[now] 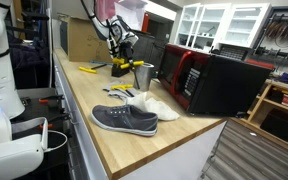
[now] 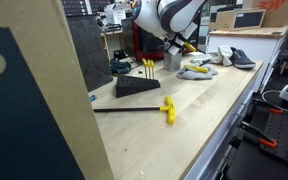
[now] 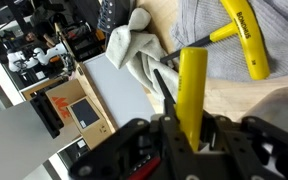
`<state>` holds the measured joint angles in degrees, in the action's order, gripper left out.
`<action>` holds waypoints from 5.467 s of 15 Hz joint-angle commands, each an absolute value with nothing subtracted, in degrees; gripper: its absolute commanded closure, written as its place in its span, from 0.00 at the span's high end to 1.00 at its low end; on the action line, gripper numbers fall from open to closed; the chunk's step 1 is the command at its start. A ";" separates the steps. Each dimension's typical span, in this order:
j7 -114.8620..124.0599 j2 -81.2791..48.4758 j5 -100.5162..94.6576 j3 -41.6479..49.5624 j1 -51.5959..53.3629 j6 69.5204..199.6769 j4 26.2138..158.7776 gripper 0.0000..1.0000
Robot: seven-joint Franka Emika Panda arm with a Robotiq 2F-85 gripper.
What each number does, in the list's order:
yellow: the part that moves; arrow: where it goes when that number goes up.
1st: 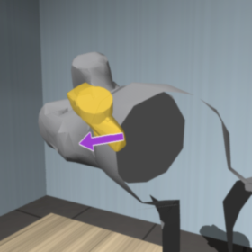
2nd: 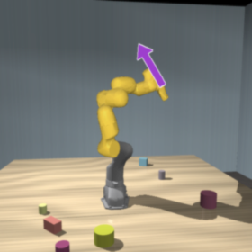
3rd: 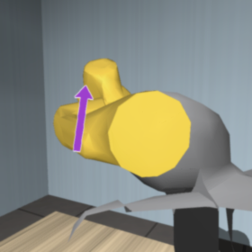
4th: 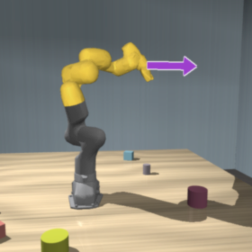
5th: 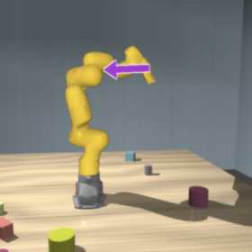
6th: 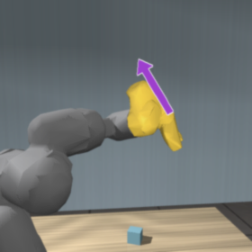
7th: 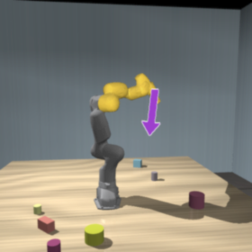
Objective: Put the objects together on the counter
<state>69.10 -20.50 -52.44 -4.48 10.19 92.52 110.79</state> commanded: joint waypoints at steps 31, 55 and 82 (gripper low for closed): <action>43.22 -16.63 -46.70 -4.11 9.47 84.52 118.64 0.05; 41.27 -7.94 -11.21 -8.55 11.07 100.66 103.10 1.00; 40.91 -5.40 -3.19 -9.00 11.92 110.59 99.20 1.00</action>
